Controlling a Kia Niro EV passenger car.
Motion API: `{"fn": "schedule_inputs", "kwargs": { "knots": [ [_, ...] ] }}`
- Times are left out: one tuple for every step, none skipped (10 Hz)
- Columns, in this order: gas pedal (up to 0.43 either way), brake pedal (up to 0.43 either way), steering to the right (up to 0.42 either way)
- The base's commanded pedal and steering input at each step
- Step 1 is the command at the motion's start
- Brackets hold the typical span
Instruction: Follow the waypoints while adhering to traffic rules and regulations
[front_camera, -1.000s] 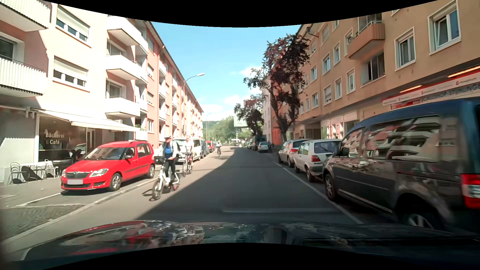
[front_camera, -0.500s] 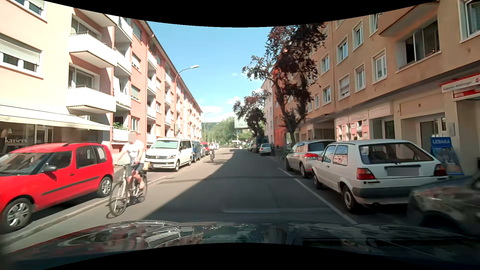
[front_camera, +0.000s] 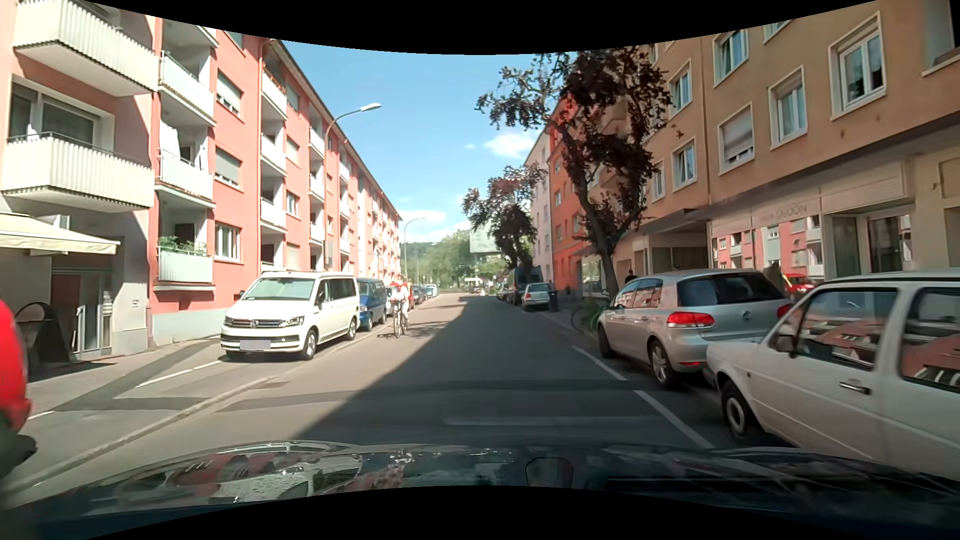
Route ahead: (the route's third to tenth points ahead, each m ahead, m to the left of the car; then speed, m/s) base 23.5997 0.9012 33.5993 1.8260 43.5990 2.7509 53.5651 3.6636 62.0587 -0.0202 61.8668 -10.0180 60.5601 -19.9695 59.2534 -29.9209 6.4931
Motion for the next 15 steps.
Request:
{"fn": "schedule_inputs", "kwargs": {
  "knots": [
    [0.067,0.0,-0.019],
    [0.067,0.0,-0.019],
    [0.067,0.0,-0.019],
    [0.067,0.0,-0.019],
    [0.067,0.0,-0.018],
    [0.067,0.0,-0.018],
    [0.067,0.0,-0.018],
    [0.067,0.0,-0.018],
    [0.079,0.0,-0.017],
    [0.079,0.0,-0.018],
    [0.079,0.0,-0.018],
    [0.079,0.0,-0.017],
    [0.079,0.0,-0.017],
    [0.079,0.0,-0.018],
    [0.079,0.0,-0.018]
  ]
}}
